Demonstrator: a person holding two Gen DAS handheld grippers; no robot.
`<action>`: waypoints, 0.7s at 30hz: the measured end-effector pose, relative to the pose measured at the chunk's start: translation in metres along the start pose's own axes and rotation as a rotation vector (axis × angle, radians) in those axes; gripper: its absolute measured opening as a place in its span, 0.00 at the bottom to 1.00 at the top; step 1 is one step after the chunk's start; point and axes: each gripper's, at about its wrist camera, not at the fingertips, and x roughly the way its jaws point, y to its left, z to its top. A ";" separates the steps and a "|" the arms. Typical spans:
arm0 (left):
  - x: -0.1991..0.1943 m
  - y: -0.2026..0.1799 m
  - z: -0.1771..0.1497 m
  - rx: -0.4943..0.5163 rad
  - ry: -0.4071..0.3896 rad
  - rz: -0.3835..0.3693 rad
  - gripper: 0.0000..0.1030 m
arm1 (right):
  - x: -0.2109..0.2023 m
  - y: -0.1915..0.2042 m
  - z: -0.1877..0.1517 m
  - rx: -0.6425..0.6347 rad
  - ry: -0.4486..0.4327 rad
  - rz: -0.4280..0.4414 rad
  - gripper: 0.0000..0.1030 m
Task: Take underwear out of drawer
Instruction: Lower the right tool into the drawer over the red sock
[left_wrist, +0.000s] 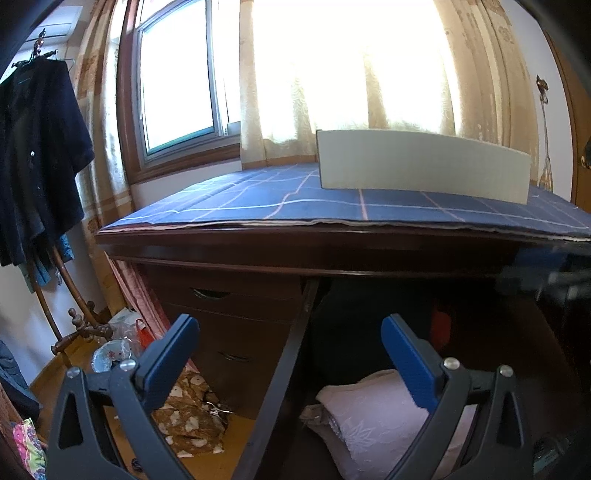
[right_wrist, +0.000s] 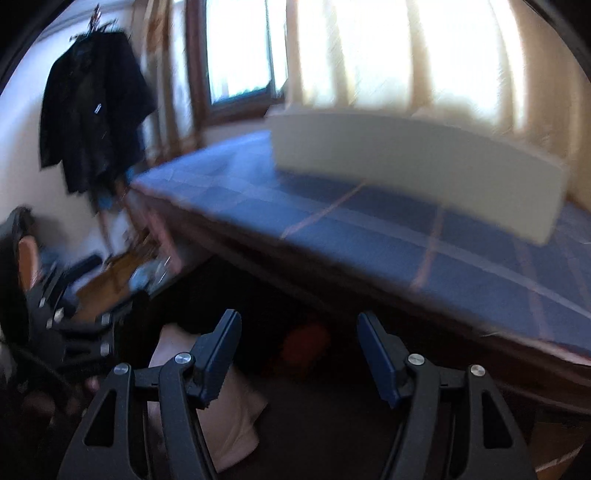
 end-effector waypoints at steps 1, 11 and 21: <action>0.000 0.000 0.000 0.000 -0.001 0.000 0.98 | 0.007 -0.001 0.000 0.001 0.042 0.025 0.65; -0.003 -0.002 0.000 0.005 -0.007 0.013 0.98 | 0.037 0.009 -0.013 -0.145 0.261 0.154 0.65; -0.003 -0.002 0.000 0.012 -0.012 0.014 0.98 | 0.075 0.006 -0.007 -0.196 0.243 -0.010 0.65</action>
